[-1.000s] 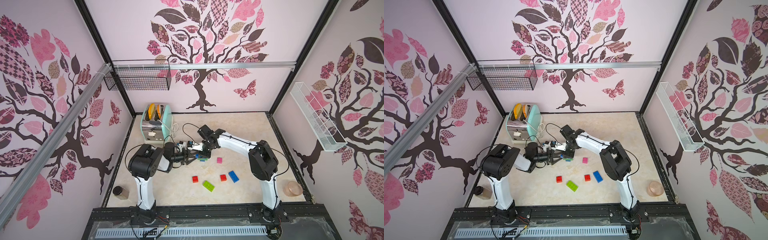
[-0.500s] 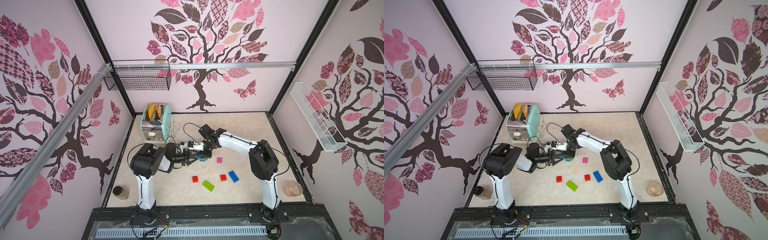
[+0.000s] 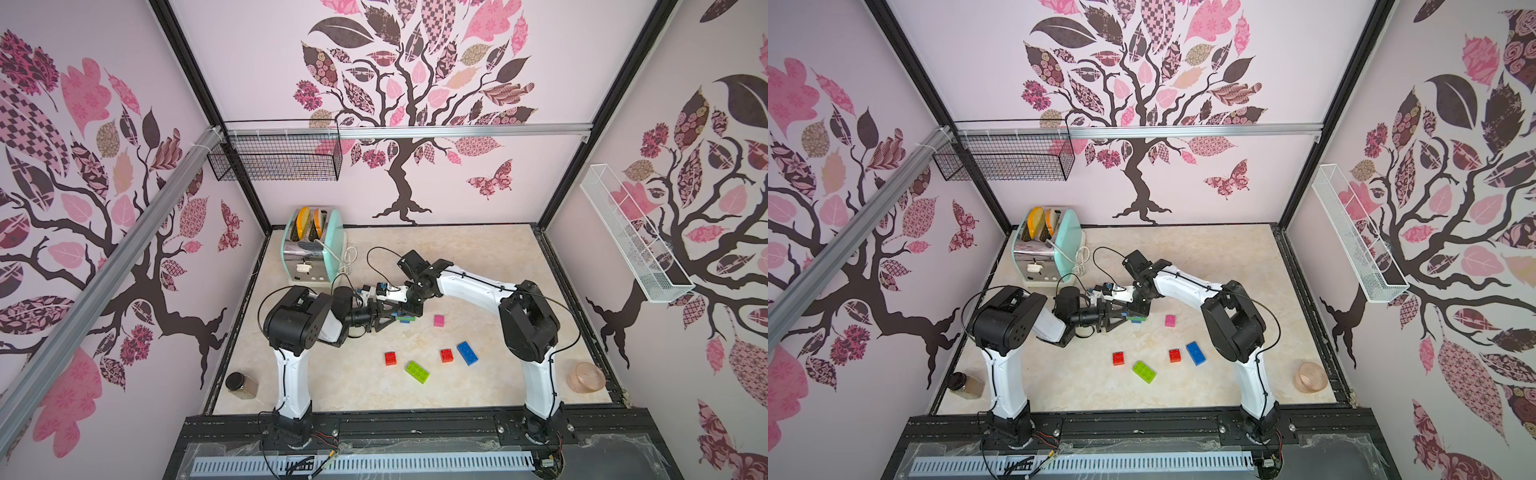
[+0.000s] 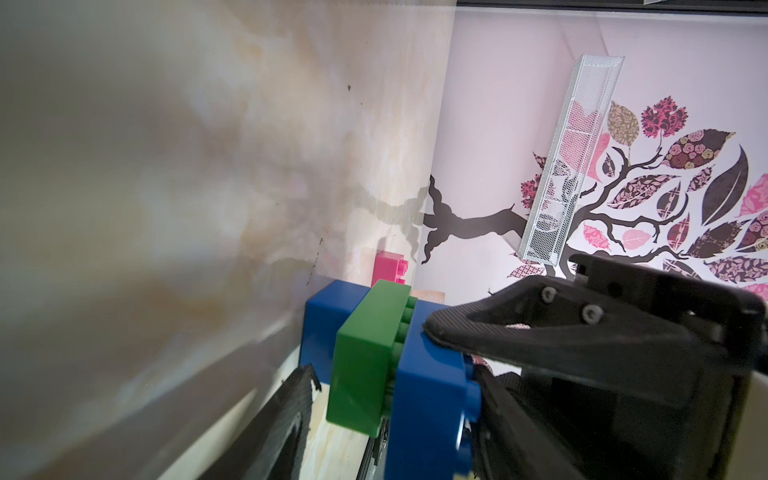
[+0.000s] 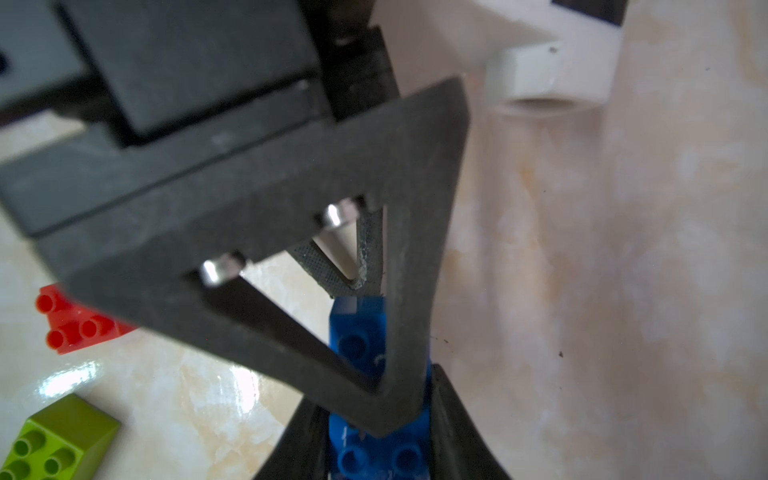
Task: Assemble a heart with lego
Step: Assemble the lego brick with the lego brick.
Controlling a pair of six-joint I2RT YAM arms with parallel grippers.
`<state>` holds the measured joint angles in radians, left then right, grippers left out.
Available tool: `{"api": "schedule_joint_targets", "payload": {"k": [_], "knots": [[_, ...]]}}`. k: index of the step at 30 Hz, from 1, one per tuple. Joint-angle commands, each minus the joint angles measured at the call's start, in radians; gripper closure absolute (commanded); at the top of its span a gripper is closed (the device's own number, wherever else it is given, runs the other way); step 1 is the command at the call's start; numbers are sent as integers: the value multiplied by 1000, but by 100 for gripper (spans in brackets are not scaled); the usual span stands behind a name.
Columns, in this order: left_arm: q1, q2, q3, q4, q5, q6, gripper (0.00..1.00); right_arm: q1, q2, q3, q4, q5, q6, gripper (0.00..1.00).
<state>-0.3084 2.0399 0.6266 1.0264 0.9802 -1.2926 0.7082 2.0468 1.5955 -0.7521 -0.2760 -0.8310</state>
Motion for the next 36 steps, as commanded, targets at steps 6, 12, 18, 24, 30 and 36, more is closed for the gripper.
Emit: {"api": "schedule_joint_targets", "payload": {"k": [6, 12, 18, 24, 30, 36], "knots": [[-4, 33, 15, 52, 12, -21, 42, 2, 10, 6, -28, -4, -11, 77], [-9, 41, 24, 54, 13, -22, 49, 2, 5, 1, -33, -16, -12, 77], [-14, 54, 23, 73, 11, -31, 51, 3, 3, -5, -30, -23, -10, 77], [-21, 69, 21, 106, 10, -51, 43, 2, -5, -25, -7, -19, -2, 77], [-29, 83, 26, 120, 9, -59, 45, 3, -17, -53, 19, -23, 3, 77], [-29, 91, 27, 129, 11, -63, 55, 2, -15, -52, 4, -23, 4, 77]]}}
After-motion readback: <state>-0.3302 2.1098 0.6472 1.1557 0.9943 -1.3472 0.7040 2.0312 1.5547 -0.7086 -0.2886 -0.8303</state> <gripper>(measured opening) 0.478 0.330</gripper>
